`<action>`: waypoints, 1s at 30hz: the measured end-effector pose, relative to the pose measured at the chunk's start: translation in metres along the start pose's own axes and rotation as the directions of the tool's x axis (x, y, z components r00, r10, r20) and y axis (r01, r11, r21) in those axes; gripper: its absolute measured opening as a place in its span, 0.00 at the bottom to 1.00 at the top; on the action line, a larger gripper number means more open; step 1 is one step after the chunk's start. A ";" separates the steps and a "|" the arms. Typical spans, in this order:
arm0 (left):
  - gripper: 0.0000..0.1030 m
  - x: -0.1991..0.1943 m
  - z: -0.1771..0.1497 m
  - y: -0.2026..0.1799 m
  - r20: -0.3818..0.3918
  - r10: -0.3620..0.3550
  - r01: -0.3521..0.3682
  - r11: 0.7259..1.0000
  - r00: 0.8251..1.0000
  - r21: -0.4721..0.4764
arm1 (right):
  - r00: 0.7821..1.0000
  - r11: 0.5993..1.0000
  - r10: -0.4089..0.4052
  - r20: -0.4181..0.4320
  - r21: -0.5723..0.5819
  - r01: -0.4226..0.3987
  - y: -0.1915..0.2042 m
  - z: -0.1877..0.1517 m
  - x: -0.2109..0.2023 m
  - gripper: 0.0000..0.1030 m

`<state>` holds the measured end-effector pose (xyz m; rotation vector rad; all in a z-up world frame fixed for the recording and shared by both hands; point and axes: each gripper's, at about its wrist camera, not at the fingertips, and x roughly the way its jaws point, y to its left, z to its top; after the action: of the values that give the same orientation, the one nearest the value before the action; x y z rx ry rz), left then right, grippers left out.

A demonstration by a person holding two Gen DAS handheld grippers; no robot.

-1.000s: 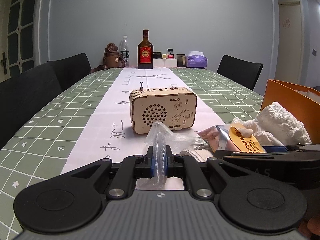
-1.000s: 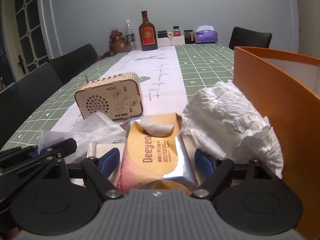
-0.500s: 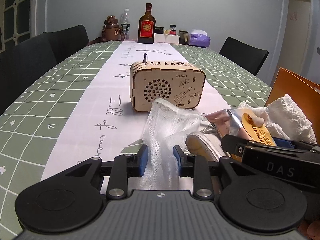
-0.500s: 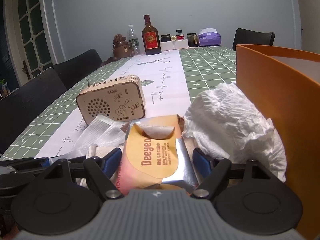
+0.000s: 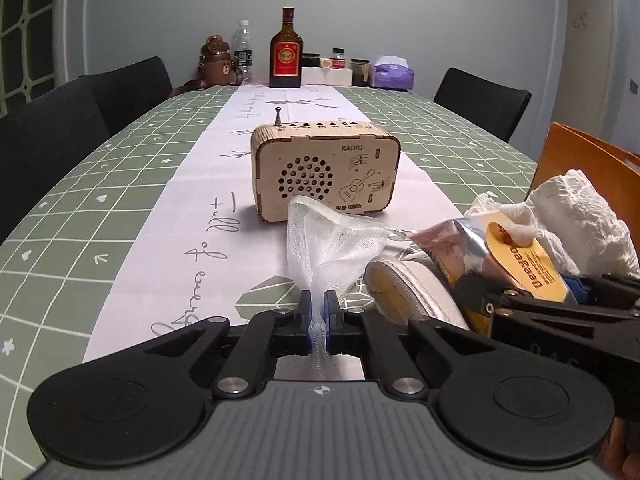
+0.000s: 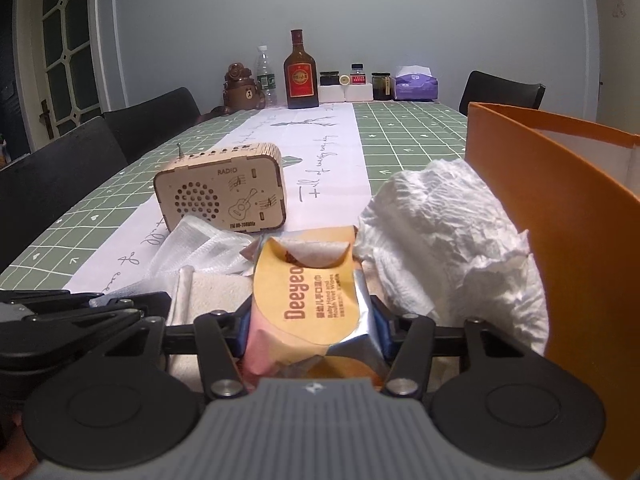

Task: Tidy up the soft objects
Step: 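Lift the plastic bag with the left tool while the right tool lifts the Deeyeo pack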

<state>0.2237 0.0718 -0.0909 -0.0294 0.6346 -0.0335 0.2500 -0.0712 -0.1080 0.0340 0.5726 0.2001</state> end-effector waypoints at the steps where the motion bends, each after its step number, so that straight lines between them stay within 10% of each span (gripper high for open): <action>1: 0.04 -0.002 0.000 0.000 0.005 0.006 -0.006 1.000 1.000 -0.004 | 1.000 1.000 -0.001 0.004 0.003 0.001 -0.001 -0.001 -0.003 0.52; 30: 0.04 -0.051 -0.003 0.023 0.220 0.154 -0.109 0.972 0.963 -0.206 | 0.983 0.985 0.073 0.171 -0.164 -0.044 0.025 -0.028 -0.060 0.52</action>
<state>0.1812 0.0968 -0.0642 -0.1757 0.3999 0.1591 0.1808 -0.0595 -0.0973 -0.0864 0.3773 0.2968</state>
